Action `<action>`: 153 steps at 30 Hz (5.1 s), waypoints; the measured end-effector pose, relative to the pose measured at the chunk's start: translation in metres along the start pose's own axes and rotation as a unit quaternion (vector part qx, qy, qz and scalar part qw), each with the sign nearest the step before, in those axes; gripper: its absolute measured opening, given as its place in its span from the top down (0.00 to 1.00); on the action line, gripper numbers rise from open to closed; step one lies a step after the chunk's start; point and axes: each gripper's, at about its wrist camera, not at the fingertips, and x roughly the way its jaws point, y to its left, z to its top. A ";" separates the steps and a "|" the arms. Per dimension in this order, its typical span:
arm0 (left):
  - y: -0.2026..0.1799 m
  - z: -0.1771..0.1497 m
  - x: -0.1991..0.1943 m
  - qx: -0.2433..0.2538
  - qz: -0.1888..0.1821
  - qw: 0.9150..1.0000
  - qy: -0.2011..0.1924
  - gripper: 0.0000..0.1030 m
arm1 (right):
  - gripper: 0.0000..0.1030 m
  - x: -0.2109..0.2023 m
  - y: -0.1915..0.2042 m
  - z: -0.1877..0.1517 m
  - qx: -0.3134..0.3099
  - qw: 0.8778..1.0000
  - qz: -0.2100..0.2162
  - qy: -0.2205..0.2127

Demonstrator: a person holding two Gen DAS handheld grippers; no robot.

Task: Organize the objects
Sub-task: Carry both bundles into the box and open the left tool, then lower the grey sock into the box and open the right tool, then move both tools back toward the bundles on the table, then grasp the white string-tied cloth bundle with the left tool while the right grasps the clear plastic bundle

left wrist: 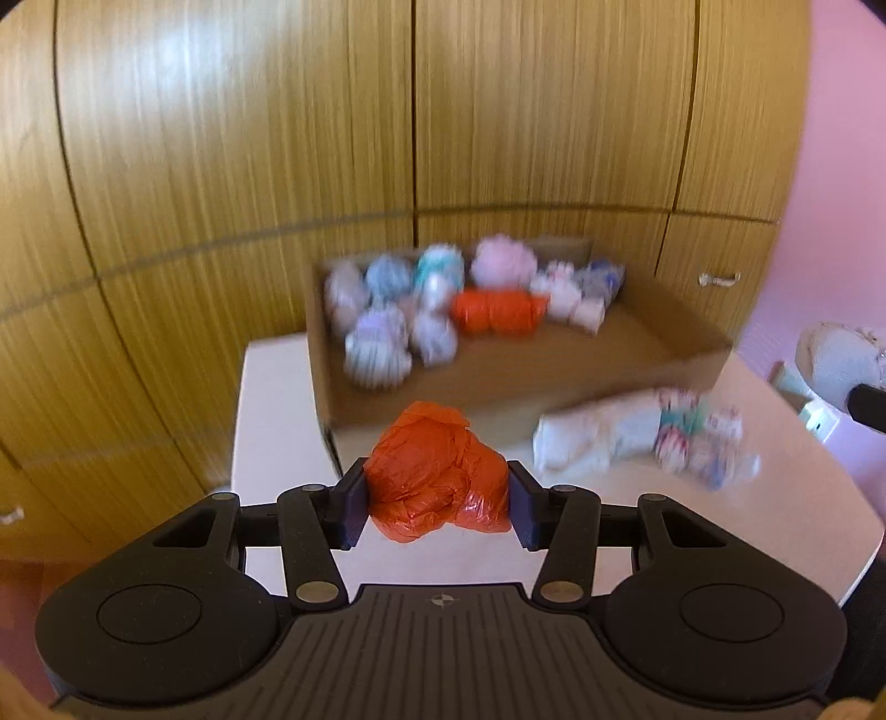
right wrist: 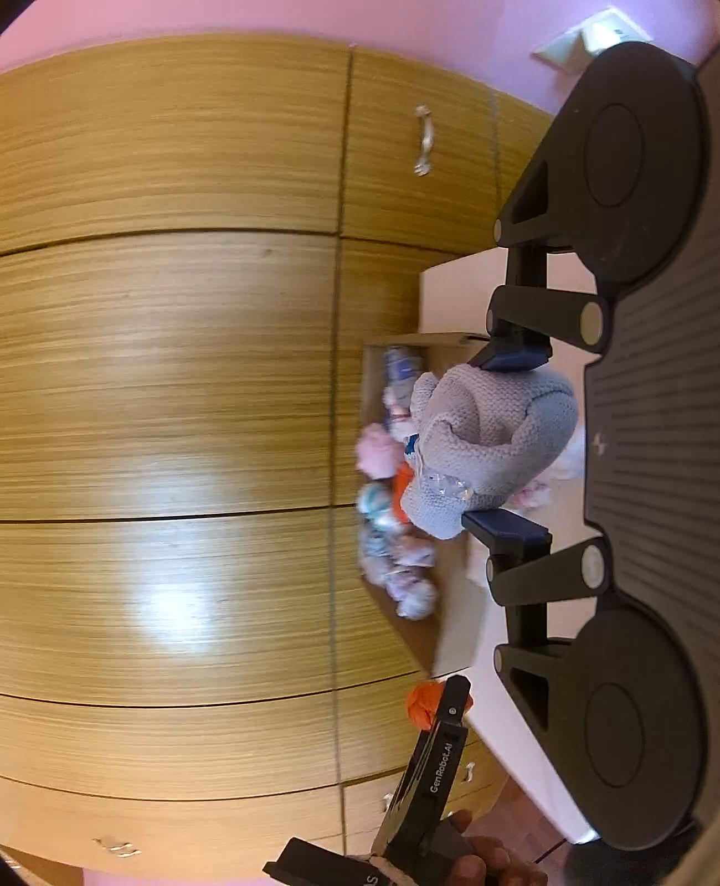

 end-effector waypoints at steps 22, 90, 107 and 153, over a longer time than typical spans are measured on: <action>0.016 0.070 0.110 0.081 -0.015 0.995 0.063 0.45 | 0.55 0.207 0.022 0.067 -0.035 0.980 0.140 0.134; 0.011 0.033 0.048 0.098 0.015 0.995 0.032 0.08 | 0.26 0.145 0.036 0.034 -0.057 0.985 0.108 0.123; -0.033 -0.021 0.045 0.039 0.007 0.999 -0.014 0.05 | 0.24 0.062 -0.012 -0.062 -0.013 0.997 -0.025 0.070; -0.017 -0.011 0.088 -0.076 -0.050 0.996 0.023 0.15 | 0.84 0.078 -0.010 -0.083 -0.002 0.997 -0.018 0.077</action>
